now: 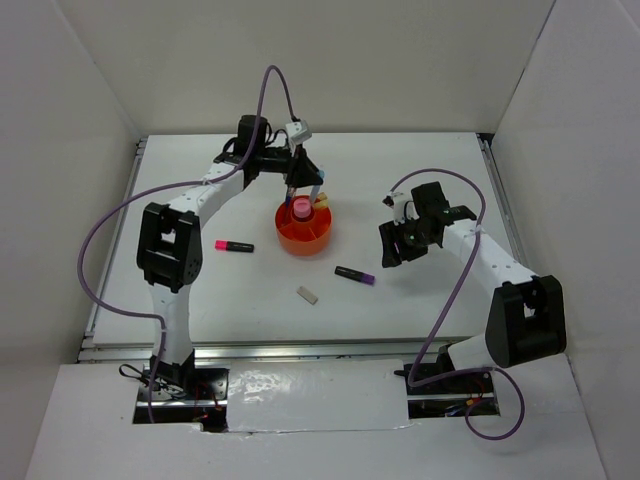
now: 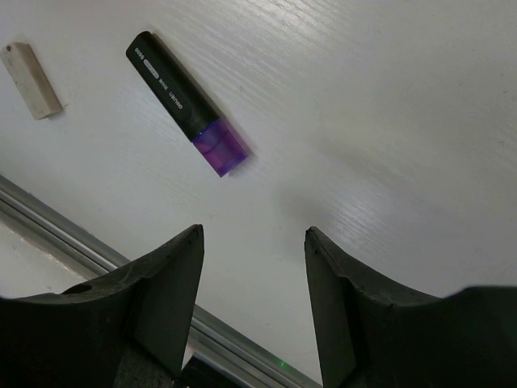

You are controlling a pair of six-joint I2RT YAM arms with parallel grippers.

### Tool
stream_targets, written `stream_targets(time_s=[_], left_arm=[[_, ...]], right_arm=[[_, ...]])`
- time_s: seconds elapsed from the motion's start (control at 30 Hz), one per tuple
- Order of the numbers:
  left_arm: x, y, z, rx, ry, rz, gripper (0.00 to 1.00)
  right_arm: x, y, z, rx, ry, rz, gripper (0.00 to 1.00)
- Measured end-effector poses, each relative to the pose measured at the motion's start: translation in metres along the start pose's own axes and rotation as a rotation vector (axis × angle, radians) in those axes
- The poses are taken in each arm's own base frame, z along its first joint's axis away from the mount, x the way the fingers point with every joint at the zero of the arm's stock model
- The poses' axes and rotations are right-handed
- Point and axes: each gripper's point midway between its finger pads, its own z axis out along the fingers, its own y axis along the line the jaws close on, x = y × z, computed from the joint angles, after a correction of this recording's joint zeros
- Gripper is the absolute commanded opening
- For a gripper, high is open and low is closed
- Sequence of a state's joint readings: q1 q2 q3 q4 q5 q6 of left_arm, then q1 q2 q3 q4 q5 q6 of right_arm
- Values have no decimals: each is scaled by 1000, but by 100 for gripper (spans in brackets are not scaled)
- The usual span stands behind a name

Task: Sort the stationery into containers
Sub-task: Place the pen in the storage box.

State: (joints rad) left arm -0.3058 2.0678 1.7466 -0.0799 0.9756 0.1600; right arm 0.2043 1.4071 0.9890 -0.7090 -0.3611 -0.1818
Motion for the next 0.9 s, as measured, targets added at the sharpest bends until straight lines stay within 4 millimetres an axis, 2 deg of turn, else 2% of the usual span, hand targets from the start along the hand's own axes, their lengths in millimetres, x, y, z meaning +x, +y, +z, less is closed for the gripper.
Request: stream_targets(time_s=[0.1,0.27,0.37,0.5,0.6,0.7,0.8,0.9], left_arm=[[6,1,2,2,8,-8,42],[7,2,2,3,11,7,59],[4,1,1,3,14,3,66],[-18,3,-6,-6,0,43,66],[-33,-3,-20,-18,-13,59,63],[-46,-13,-57,-55,-35,70,59],[-53,-12,-113,-133,-34,107,55],[-37,1,-173,-230,27,147,53]], right_arm=[[0,0,0,-2,2,-2,61],[1,-1,2,-3,8,-6,62],[-2,-1,1,-3,4,-13,62],[-7,-1,-1,-2,-3,-19,62],[-9,-1,-2,-2,-6,-20,62],[-11,-1,-2,-1,-9,-21,62],[-10,-1,-3,-1,-7,-23,62],[-10,0,-2,-3,-6,-26,62]])
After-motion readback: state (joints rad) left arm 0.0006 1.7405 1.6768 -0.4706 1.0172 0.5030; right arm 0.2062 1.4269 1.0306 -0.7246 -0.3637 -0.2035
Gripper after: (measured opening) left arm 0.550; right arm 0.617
